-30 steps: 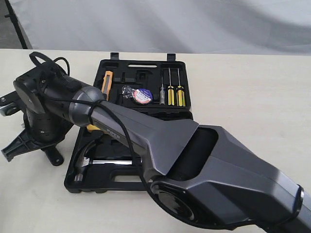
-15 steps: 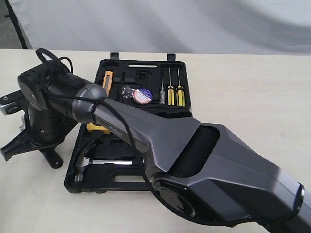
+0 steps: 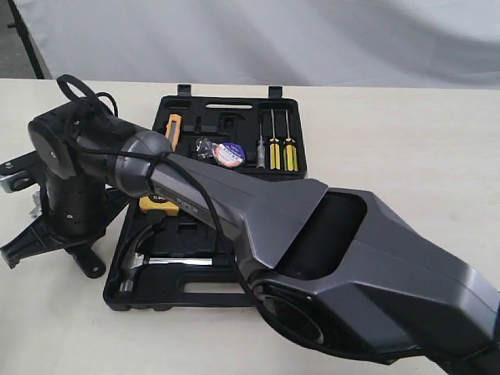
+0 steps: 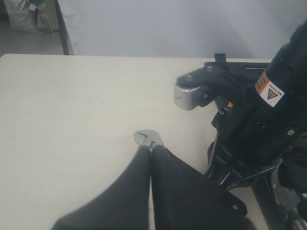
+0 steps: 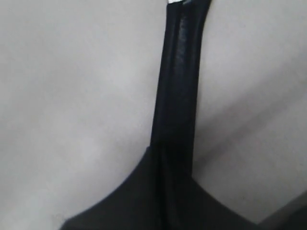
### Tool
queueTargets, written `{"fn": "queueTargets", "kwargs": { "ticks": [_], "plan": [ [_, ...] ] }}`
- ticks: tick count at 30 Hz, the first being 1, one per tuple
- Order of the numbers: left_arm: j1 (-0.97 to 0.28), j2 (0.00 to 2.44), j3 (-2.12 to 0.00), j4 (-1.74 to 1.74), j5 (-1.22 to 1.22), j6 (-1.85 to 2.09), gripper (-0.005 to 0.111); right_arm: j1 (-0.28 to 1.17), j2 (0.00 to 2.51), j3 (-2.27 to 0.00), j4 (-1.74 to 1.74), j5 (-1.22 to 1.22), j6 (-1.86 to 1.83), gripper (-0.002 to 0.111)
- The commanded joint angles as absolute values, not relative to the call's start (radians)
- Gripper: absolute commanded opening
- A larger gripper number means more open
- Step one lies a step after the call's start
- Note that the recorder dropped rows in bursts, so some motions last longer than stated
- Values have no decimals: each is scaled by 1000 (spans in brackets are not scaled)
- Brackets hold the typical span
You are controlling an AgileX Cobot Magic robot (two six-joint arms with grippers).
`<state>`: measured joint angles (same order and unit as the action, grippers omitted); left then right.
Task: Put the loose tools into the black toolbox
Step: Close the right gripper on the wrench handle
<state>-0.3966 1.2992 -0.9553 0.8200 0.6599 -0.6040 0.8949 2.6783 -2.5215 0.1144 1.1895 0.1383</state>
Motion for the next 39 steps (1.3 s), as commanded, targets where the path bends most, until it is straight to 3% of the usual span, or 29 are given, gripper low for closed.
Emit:
{"fn": "queueTargets", "kwargs": {
  "ticks": [1,8,13,16,19,22,33,36,39],
  "plan": [
    [-393,1291,-946,806,643,-614,1,899,2634,-2492,118,1221,130,-1],
    [-393,1291,-946,806,643,-614,1,899,2601,-2582,103,1221,103,0],
    [-393,1291,-946,806,643,-614,1,899,2610,-2592,92,1075,98,2],
    [-393,1291,-946,806,643,-614,1,899,2631,-2592,68,1034,98,20],
    [-393,1291,-946,806,643,-614,1,899,2657,-2592,52,1010,98,46],
    [-393,1291,-946,806,643,-614,1,899,2689,-2592,45,973,98,55],
    [-393,1291,-946,806,643,-614,1,899,2775,-2592,-19,925,96,54],
    [-393,1291,-946,806,643,-614,1,899,2797,-2592,0,978,80,35],
    [-393,1291,-946,806,643,-614,1,899,2804,-2592,28,1026,45,1]
  ]
}}
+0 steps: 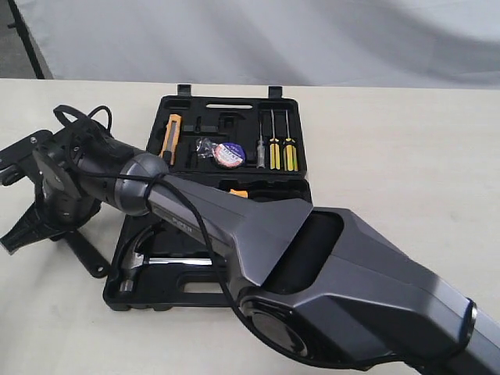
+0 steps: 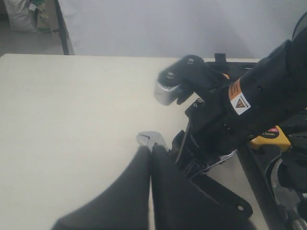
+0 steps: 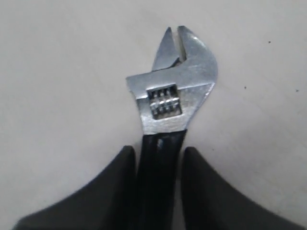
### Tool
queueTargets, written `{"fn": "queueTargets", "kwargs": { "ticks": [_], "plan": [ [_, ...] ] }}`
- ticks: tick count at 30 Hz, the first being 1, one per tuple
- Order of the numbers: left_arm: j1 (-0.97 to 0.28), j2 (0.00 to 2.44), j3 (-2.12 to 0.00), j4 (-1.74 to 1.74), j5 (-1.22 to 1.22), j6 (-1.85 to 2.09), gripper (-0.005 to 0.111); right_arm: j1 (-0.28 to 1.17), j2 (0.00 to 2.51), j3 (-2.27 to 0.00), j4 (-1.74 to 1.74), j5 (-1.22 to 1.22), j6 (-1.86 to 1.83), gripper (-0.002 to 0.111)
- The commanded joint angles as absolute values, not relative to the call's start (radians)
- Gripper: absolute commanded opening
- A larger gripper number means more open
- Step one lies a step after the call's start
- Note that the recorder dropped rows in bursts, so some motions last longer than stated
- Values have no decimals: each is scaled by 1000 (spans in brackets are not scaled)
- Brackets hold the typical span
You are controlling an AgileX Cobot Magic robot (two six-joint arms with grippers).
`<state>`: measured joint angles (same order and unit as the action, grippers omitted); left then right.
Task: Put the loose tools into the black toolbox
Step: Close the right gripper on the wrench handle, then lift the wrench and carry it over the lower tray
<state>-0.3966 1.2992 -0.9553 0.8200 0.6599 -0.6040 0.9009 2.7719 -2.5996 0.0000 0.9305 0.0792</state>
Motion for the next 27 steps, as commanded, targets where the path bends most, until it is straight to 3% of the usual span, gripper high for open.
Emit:
{"fn": "queueTargets", "kwargs": {
  "ticks": [1,11,27],
  "plan": [
    [-393,1291,-946,806,643,-614,1,899,2806,-2592,30,1028,47,0],
    [-393,1291,-946,806,643,-614,1,899,2763,-2592,52,945,200,0],
    [-393,1291,-946,806,643,-614,1,897,2613,-2592,34,1009,189,0]
  ]
}}
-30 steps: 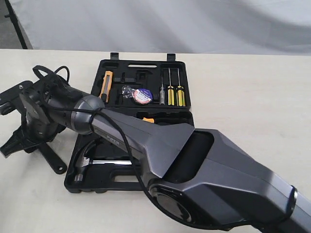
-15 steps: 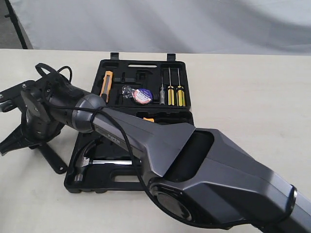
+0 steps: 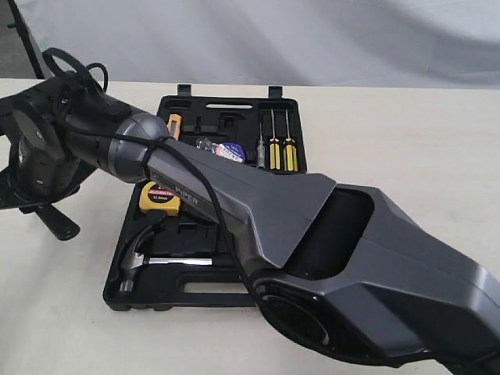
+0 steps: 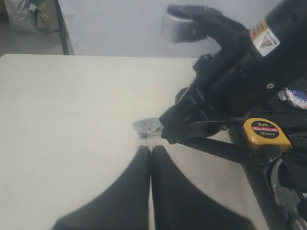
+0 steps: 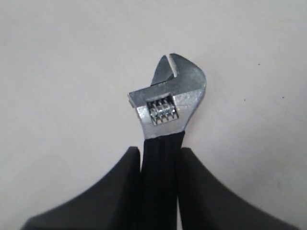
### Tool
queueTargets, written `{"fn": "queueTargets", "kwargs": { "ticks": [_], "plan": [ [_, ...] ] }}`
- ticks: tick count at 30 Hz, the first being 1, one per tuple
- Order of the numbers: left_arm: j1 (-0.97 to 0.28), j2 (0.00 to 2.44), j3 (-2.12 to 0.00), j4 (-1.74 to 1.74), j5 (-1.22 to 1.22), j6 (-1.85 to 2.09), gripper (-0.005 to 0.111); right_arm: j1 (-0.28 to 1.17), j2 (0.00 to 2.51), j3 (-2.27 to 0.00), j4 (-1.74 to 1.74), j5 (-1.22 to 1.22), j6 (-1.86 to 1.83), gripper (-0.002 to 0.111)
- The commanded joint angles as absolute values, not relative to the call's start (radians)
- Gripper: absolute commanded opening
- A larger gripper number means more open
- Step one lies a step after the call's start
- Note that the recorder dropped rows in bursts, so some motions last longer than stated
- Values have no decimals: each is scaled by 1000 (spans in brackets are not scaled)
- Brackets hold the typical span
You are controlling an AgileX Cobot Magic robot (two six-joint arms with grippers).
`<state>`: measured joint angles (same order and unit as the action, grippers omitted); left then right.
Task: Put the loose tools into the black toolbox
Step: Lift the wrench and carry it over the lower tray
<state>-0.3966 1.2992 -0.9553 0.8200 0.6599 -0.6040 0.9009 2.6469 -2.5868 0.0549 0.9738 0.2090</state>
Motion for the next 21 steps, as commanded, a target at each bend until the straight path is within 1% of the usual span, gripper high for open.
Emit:
{"fn": "queueTargets", "kwargs": {
  "ticks": [1,8,11,13,15,17,18,19,21],
  "plan": [
    [-393,1291,-946,806,643,-614,1,892,2607,-2592,29,1038,182,0],
    [-393,1291,-946,806,643,-614,1,855,2551,-2592,11,1221,130,-1],
    [-393,1291,-946,806,643,-614,1,851,2520,-2592,-22,1221,89,-1],
    [-393,1291,-946,806,643,-614,1,829,2482,-2557,20,1221,72,-1],
    [-393,1291,-946,806,643,-614,1,806,2434,-2478,58,1221,26,-1],
    [-393,1291,-946,806,643,-614,1,780,2365,-2352,57,1221,-9,-1],
    [-393,1291,-946,806,643,-614,1,762,2302,-2236,57,1221,-43,-1],
    [-393,1291,-946,806,643,-614,1,754,2264,-2167,57,1221,-61,-1],
    [-393,1291,-946,806,643,-614,1,706,2127,-1909,90,1140,-108,-1]
  ]
}}
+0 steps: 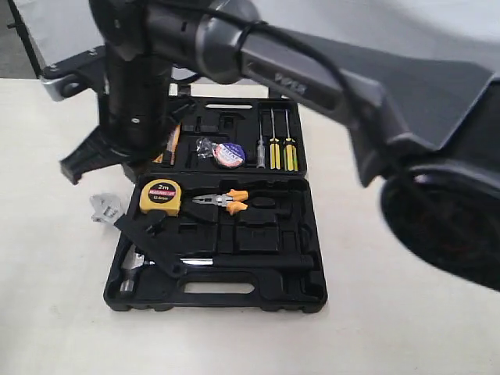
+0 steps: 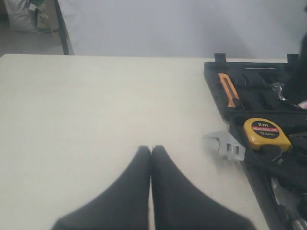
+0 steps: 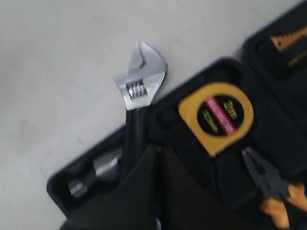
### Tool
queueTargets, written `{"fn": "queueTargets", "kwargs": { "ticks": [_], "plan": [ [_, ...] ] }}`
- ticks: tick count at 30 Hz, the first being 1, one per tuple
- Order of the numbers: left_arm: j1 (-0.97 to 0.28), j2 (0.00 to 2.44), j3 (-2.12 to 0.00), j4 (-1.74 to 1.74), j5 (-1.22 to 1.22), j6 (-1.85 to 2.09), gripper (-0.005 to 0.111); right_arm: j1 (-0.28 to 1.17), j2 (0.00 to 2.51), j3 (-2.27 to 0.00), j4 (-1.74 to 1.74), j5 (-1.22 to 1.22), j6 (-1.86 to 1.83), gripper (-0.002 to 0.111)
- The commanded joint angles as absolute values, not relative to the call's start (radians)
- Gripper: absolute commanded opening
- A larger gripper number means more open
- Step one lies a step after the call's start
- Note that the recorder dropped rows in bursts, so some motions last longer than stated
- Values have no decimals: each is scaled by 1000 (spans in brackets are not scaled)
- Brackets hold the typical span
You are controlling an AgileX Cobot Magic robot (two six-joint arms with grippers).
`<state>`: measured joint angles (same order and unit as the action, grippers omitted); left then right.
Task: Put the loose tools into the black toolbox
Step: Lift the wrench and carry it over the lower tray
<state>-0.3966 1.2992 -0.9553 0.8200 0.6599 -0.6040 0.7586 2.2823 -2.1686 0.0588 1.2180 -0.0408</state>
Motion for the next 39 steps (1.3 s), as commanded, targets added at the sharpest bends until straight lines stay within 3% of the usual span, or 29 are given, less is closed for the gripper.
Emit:
{"fn": "queueTargets", "kwargs": {
  "ticks": [1,5,12,20,39],
  "plan": [
    [-393,1291,-946,806,643,-614,1,680,2083,-1803,96,1080,-123,-1],
    [-393,1291,-946,806,643,-614,1,641,2016,-1568,195,837,-137,0],
    [-393,1291,-946,806,643,-614,1,727,2034,-1704,209,793,-195,2],
    [-393,1291,-946,806,643,-614,1,782,2209,-1926,163,927,-304,50],
    [-393,1291,-946,806,643,-614,1,793,2407,-2047,-27,1026,-405,50]
  ]
}}
